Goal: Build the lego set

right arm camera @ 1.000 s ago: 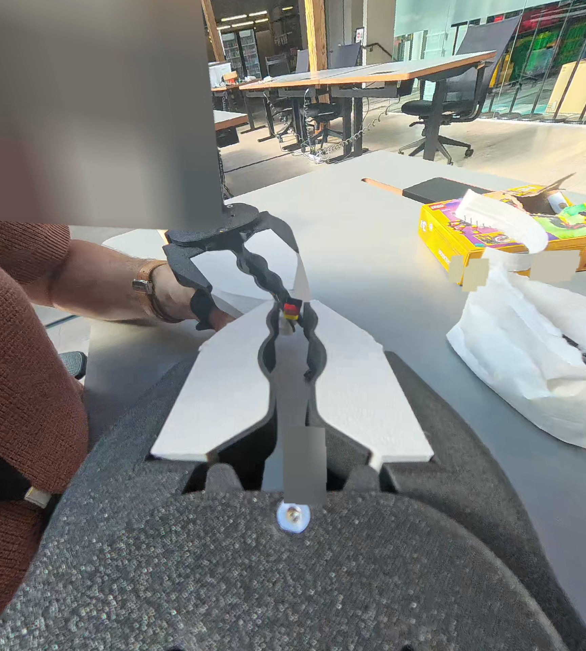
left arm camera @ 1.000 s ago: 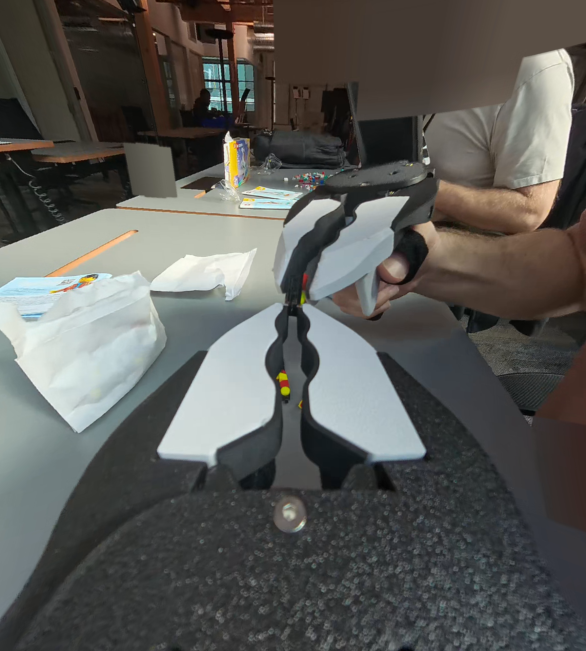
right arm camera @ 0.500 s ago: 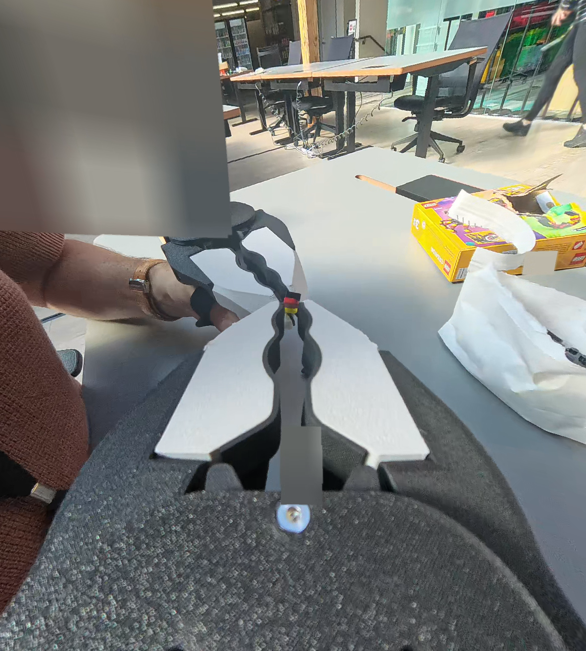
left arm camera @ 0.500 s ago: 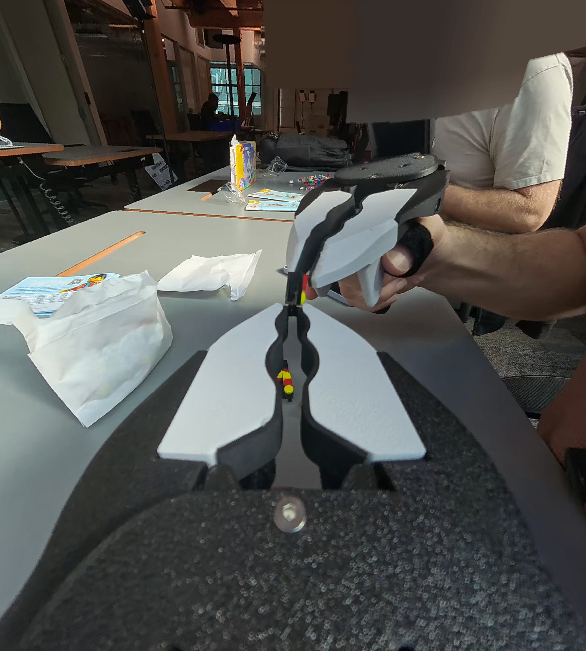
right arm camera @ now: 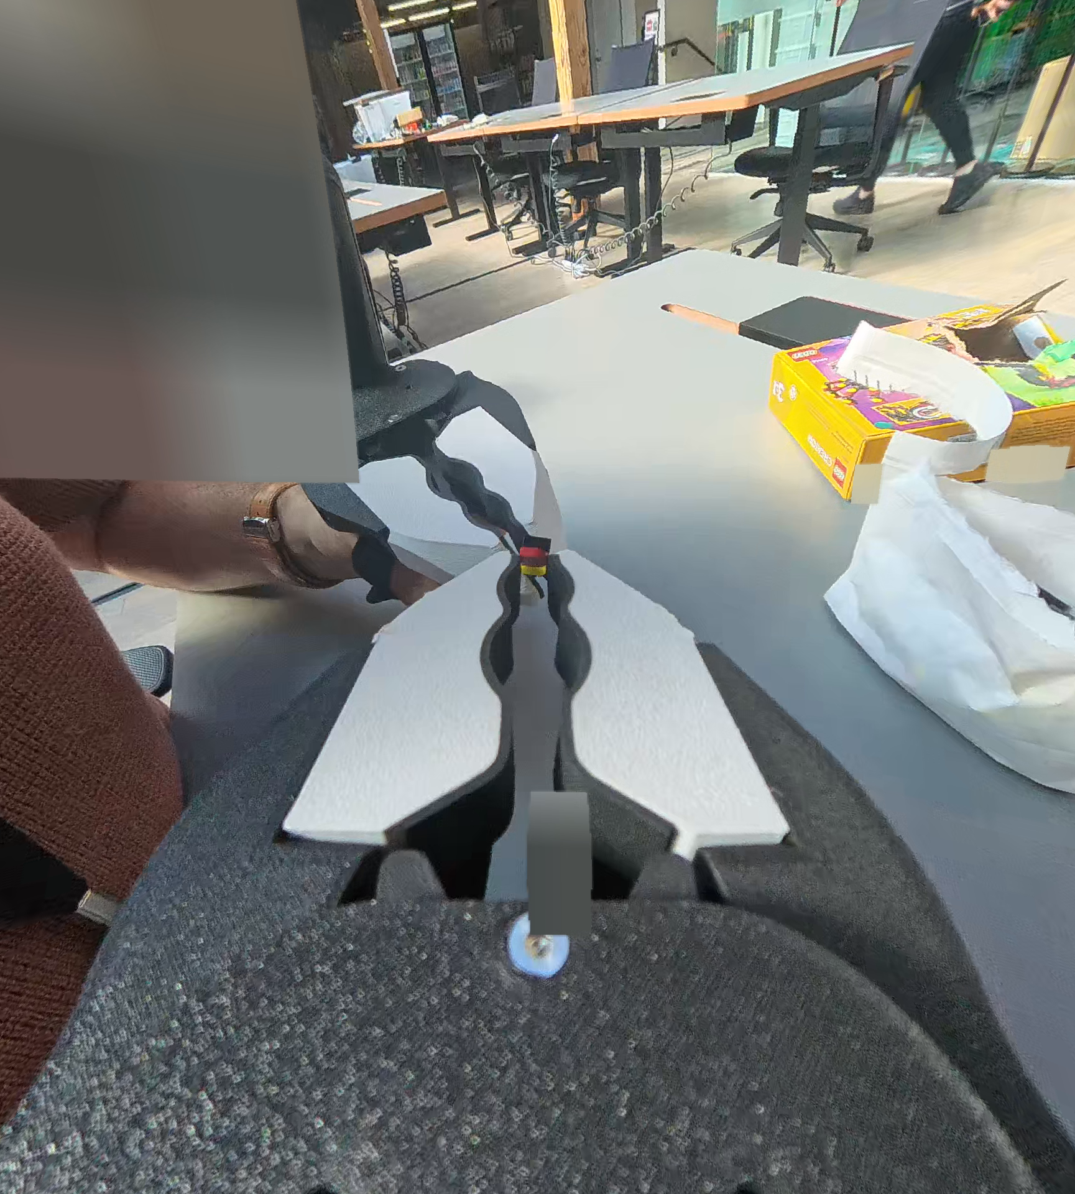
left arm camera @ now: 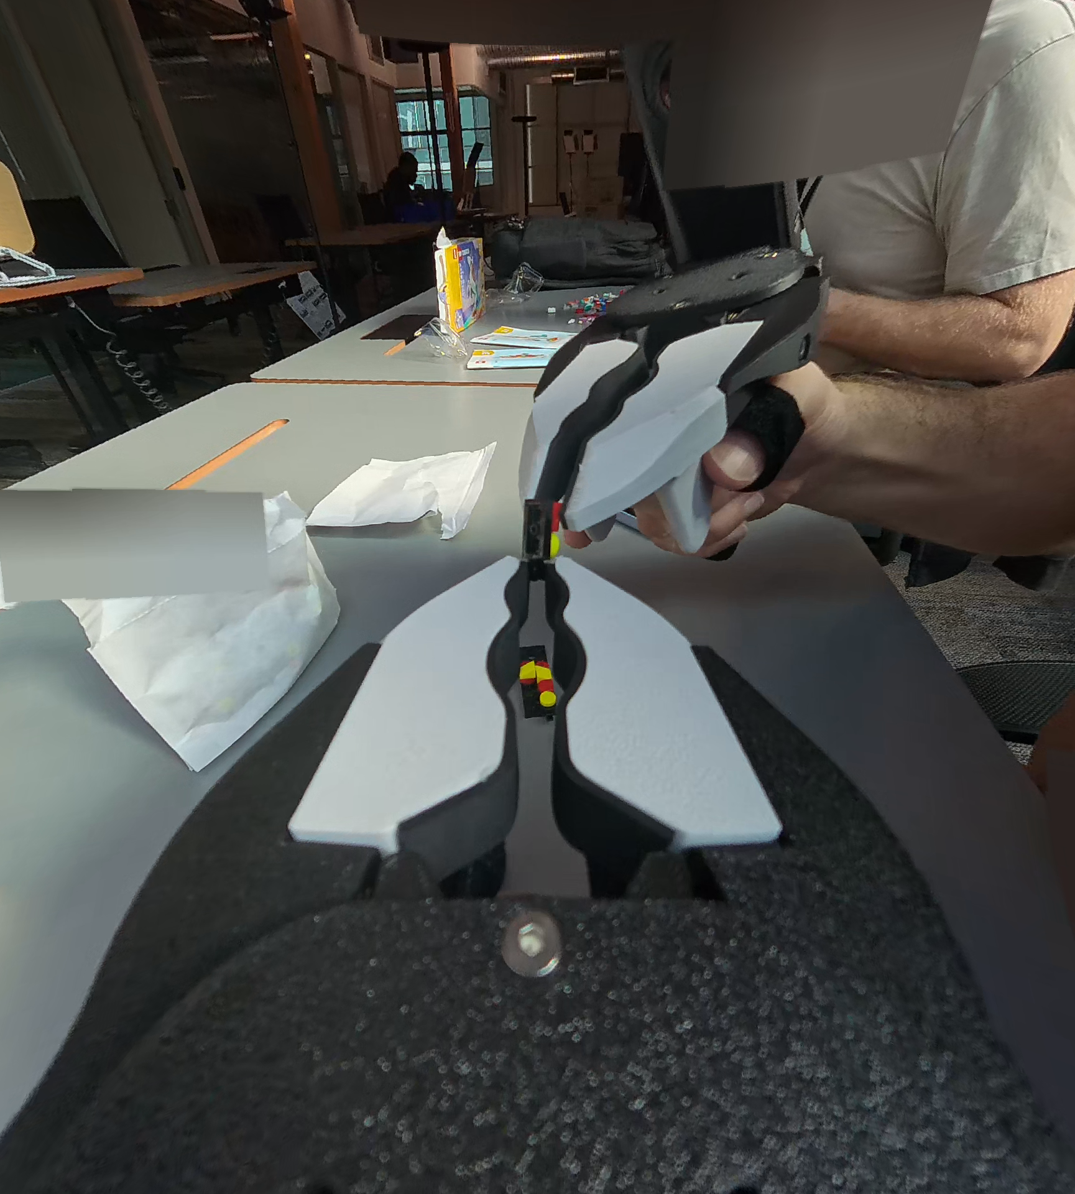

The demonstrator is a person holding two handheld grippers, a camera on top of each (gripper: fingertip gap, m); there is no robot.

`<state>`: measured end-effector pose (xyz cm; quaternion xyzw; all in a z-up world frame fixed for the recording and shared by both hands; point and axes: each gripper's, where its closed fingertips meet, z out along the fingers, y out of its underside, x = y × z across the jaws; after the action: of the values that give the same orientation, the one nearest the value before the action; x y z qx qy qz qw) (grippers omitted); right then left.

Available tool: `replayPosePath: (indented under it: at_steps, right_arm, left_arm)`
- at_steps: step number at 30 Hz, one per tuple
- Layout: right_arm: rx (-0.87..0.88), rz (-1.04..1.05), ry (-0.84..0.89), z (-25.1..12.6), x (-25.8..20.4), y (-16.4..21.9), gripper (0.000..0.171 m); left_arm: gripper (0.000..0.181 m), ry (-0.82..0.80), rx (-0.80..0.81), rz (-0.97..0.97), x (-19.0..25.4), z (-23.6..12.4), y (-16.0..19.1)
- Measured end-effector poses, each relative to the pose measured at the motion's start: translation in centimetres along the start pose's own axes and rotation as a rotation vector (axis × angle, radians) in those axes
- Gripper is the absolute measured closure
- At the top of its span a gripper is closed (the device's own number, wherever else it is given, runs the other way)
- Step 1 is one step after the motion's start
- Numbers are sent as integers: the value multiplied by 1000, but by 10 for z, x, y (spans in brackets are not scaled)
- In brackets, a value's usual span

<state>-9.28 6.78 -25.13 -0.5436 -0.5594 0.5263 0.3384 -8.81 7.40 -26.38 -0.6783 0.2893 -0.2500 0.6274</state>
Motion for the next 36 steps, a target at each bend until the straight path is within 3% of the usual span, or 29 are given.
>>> replayPosePath:
  at_steps: [13, 24, 25, 27, 28, 30, 36]
  right_arm:
    - [25, 2, 16, 1, 0, 0, 164]
    - [-246, -679, 343, 1, 12, 15, 171]
    - [-233, -654, 339, 0, 11, 13, 171]
    - [-178, -398, 226, 1, 6, 13, 171]
    - [-136, -245, 163, 1, 4, 11, 159]
    - [-72, -63, 92, -1, 4, 7, 158]
    - [-43, -38, 68, 2, -1, 5, 165]
  left_arm:
    - [177, -6, -34, 49, 1, 0, 1]
    - [177, 29, -174, -14, 3, 2, 22]
    - [177, 12, -178, -7, 1, 2, 23]
    - [177, -5, -168, 7, 0, 2, 21]
    - [177, -13, -153, 12, -1, 2, 18]
    - [177, -24, -137, 35, -1, 2, 14]
    - [177, -23, -141, 51, 2, 3, 14]
